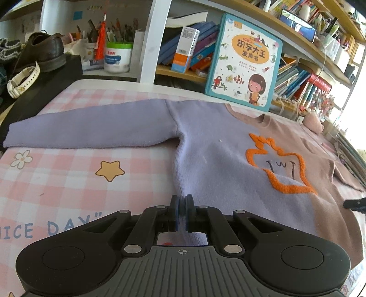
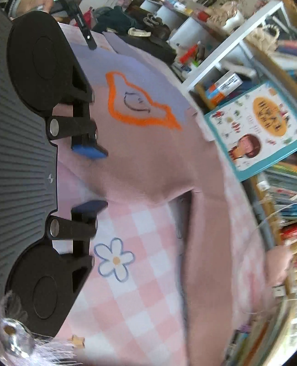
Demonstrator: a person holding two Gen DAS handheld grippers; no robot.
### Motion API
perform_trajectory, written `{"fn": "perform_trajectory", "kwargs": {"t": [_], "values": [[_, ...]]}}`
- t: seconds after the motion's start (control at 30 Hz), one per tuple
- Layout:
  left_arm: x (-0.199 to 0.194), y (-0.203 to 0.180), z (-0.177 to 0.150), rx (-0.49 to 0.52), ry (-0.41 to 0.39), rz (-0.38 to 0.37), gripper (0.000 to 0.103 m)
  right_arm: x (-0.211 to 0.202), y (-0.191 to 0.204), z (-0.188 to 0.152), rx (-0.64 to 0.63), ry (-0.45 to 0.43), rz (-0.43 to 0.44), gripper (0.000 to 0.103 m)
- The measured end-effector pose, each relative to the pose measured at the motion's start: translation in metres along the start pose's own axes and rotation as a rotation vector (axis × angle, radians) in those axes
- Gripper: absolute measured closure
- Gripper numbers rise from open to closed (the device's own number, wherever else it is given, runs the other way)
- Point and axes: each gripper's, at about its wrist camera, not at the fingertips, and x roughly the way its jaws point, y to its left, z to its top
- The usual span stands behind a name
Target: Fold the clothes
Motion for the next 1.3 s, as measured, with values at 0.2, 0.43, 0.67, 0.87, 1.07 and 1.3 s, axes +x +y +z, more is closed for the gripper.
{"fn": "perform_trajectory", "kwargs": {"t": [0.2, 0.43, 0.67, 0.87, 1.07, 1.3], "values": [[0.004, 0.000, -0.001, 0.000, 0.012, -0.009, 0.099, -0.025, 0.040, 0.012, -0.161, -0.176, 0.115, 0.094], [0.002, 0.008, -0.004, -0.018, 0.023, -0.042, 0.093, -0.012, 0.035, 0.005, -0.155, -0.007, 0.086, 0.065], [0.005, 0.003, -0.006, 0.009, 0.024, -0.062, 0.089, -0.002, 0.018, -0.018, -0.074, 0.072, 0.042, 0.087], [0.008, -0.016, -0.008, 0.057, 0.045, -0.121, 0.098, 0.009, 0.021, -0.006, -0.149, 0.000, -0.071, 0.093], [0.012, -0.032, -0.011, 0.097, 0.023, -0.124, 0.098, 0.020, 0.025, 0.005, -0.225, -0.074, -0.188, 0.093], [-0.010, 0.003, -0.007, 0.050, 0.028, -0.032, 0.099, 0.006, 0.032, -0.012, -0.219, 0.000, -0.061, 0.092]]}}
